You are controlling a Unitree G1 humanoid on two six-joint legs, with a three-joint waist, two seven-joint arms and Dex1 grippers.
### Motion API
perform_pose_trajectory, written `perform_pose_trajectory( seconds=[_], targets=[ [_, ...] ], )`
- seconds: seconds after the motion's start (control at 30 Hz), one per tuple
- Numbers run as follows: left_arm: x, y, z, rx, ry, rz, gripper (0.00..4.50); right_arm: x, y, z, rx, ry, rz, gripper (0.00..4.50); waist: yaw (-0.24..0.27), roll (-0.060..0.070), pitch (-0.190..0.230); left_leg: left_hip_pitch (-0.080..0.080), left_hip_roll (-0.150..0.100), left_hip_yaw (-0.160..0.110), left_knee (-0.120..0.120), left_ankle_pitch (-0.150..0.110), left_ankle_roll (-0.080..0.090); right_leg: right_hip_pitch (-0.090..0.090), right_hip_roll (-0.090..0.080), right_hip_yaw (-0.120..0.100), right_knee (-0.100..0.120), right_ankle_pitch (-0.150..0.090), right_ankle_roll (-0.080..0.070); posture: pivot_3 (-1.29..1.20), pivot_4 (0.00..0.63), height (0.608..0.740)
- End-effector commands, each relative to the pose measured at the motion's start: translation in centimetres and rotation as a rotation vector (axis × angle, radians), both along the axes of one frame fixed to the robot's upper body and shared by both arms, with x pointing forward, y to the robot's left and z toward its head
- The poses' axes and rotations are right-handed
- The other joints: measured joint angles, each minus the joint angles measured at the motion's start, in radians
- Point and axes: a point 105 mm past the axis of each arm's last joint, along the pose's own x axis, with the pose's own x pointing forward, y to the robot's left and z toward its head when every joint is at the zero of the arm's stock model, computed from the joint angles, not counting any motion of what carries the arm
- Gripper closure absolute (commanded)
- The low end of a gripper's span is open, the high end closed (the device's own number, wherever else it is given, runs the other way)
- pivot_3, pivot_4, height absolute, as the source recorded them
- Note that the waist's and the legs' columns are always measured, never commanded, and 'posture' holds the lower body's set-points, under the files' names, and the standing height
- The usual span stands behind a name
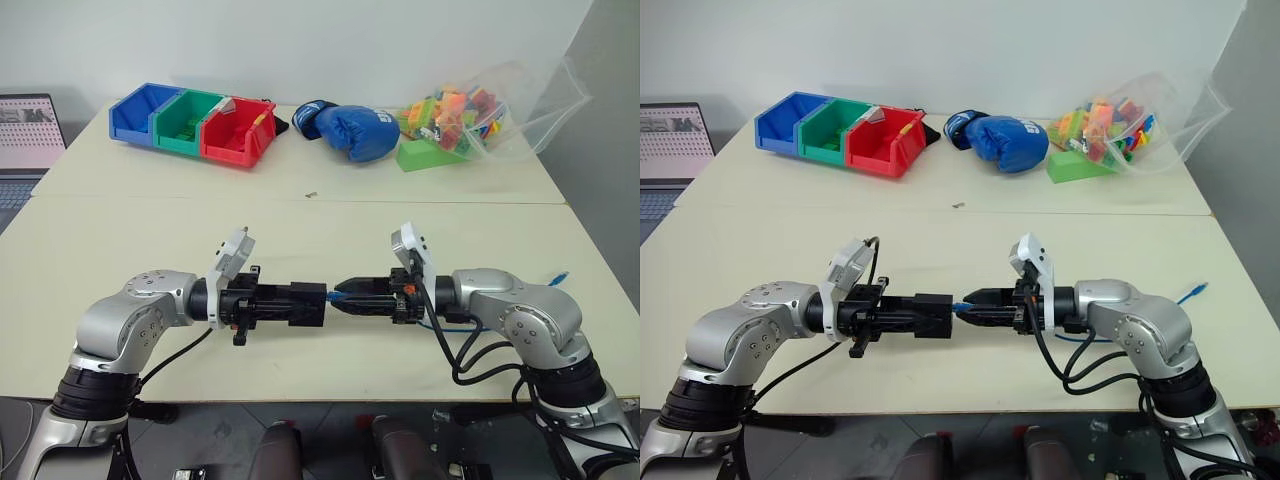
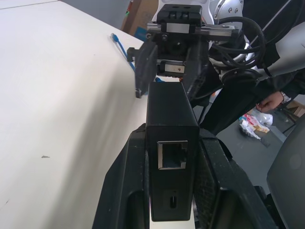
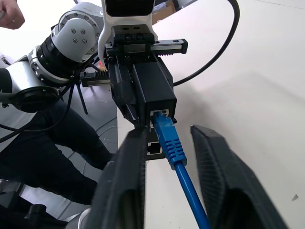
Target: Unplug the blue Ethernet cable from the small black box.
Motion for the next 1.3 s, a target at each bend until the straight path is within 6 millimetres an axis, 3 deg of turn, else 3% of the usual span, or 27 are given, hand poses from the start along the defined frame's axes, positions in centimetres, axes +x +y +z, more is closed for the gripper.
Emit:
perform_pose_trajectory(
  seconds=[0.03,0.13,0.53,0.57,0.77,1.3],
  targets=[
    [-0.4,-0.3,0.7,-0.001,-0.049,-0.016,3.71,-0.4,0.3,1.0,0.004,-0.048,0.037,3.99,0.000,0.000,0.000,0.000,0.000,0.000,0.000,0.000,0.000,0.000,0.000,0.000,0.000,0.000,0.000,0.00,0.150,0.740],
    [-0.3,-0.4,0.7,-0.004,-0.050,-0.013,3.71,-0.5,0.4,1.0,-0.003,-0.053,0.046,4.47,0.000,0.000,0.000,0.000,0.000,0.000,0.000,0.000,0.000,0.000,0.000,0.000,0.000,0.000,0.000,0.00,0.150,0.740],
    [-0.5,0.0,0.3,0.014,-0.038,-0.022,3.71,-0.3,-0.2,0.9,-0.003,-0.040,0.049,4.47,0.000,0.000,0.000,0.000,0.000,0.000,0.000,0.000,0.000,0.000,0.000,0.000,0.000,0.000,0.000,0.00,0.150,0.740],
    [-0.5,0.0,0.3,0.015,-0.036,-0.022,3.71,-0.3,-0.4,1.0,0.002,-0.036,0.050,3.91,0.000,0.000,0.000,0.000,0.000,0.000,0.000,0.000,0.000,0.000,0.000,0.000,0.000,0.000,0.000,0.00,0.150,0.740],
    [-0.7,0.0,0.3,0.000,-0.029,-0.040,3.71,-0.8,-1.1,1.3,0.047,0.022,0.062,2.67,0.000,0.000,0.000,0.000,0.000,0.000,0.000,0.000,0.000,0.000,0.000,0.000,0.000,0.000,0.000,0.00,0.150,0.740],
    [-0.7,-0.3,0.4,-0.028,-0.018,-0.043,3.71,-0.9,0.0,0.4,0.077,0.057,0.012,2.65,-0.001,0.000,0.000,0.000,0.000,0.000,0.000,0.000,0.000,0.000,0.000,0.000,0.000,0.000,0.000,0.00,0.150,0.740]
  ],
)
